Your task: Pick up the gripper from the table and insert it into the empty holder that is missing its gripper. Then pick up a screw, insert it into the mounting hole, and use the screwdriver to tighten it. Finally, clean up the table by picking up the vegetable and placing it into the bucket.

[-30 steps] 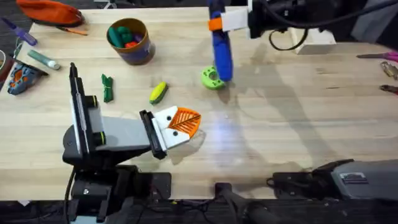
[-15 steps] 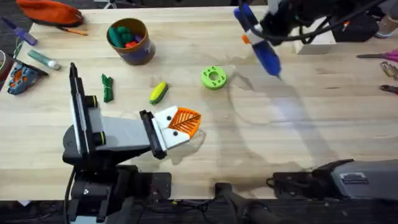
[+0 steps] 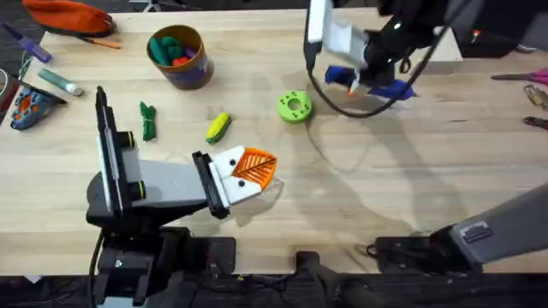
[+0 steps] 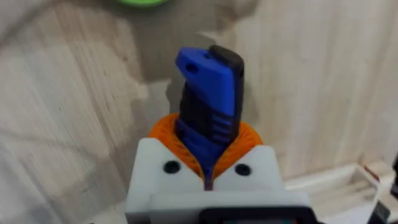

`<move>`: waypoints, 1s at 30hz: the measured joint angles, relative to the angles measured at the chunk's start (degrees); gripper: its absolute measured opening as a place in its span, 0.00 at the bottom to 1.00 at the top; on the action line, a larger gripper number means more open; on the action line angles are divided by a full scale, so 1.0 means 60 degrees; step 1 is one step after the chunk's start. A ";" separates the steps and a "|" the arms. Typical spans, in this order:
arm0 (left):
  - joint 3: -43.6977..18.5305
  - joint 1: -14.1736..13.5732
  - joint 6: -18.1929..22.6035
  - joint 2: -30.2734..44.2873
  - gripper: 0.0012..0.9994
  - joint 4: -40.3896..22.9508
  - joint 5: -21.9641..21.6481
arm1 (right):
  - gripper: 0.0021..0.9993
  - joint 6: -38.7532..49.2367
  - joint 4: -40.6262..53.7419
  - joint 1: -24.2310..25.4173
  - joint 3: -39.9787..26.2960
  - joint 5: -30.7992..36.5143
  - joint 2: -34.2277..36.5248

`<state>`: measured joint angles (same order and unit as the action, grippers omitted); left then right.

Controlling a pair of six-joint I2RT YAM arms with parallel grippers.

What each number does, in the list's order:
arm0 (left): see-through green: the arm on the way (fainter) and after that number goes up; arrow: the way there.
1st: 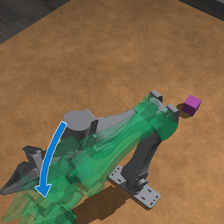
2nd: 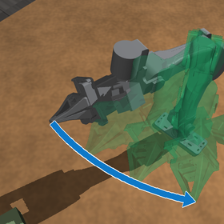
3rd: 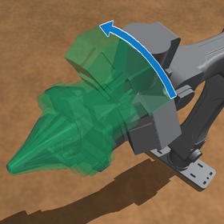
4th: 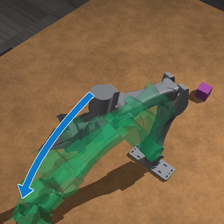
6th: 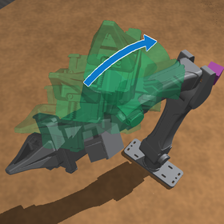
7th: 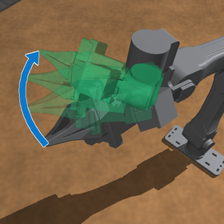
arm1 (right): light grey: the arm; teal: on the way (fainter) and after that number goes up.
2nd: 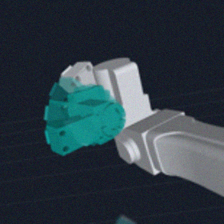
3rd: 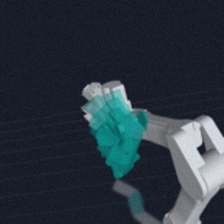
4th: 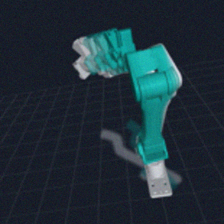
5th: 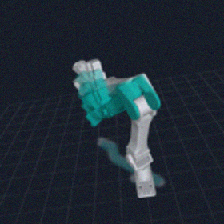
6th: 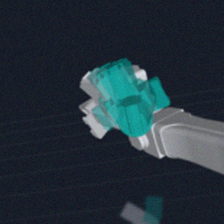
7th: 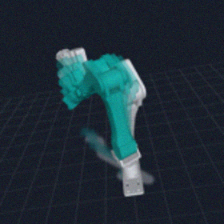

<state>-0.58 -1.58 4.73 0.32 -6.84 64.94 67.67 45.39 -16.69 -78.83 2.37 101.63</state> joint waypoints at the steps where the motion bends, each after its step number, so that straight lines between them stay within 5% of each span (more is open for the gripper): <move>1: 0.0000 0.0000 0.0000 0.0000 0.01 0.0001 0.0001 | 0.02 0.0288 0.0036 0.0000 0.0000 0.0006 0.0207; 9: 0.0000 0.0000 0.0000 0.0000 0.01 0.0001 0.0001 | 0.02 0.1686 0.0272 0.0000 0.0000 0.0091 0.1186; 30: 0.0000 0.0000 0.0000 0.0000 0.01 -0.0002 0.0001 | 0.02 0.2162 0.0144 0.0204 0.0022 0.0105 0.1457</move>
<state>-0.58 -1.58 4.73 0.32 -6.85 64.95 80.64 46.26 -15.46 -78.69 3.00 110.38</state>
